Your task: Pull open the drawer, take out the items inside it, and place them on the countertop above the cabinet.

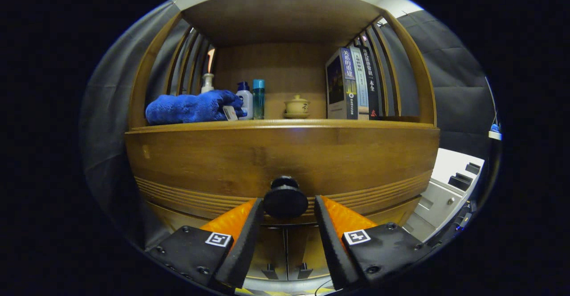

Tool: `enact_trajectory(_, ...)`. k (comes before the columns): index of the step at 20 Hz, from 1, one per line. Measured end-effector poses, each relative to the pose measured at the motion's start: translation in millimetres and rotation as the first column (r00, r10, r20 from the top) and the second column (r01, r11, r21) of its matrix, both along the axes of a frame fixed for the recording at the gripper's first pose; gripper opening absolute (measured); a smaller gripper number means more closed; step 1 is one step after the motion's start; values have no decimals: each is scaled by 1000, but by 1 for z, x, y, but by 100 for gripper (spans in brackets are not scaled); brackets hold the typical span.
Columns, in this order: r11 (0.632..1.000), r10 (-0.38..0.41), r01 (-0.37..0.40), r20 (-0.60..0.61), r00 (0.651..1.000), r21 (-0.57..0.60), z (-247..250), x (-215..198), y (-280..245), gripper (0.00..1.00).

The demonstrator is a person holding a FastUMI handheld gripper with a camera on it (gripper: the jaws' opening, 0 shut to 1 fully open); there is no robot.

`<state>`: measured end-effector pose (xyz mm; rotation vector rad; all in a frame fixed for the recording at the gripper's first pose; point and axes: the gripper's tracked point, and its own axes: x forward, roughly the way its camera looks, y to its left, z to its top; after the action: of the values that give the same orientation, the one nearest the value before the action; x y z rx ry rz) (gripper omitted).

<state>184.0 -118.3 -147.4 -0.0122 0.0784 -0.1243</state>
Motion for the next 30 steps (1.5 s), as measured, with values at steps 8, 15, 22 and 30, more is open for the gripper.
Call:
enact_trajectory(8, 999, 12, -12, 3, 1000, -31, 2, 5, 2, 51)
enact_trajectory(15, 1000, 4, -4, -29, 1000, 10, 4, 0, 3, 37)
enact_trajectory(22, 1000, 23, -23, -41, 999, -8, 3, -42, 6, 36)
enact_trajectory(30, 1000, 14, -15, -73, 997, -9, 0, -89, 12, 37)
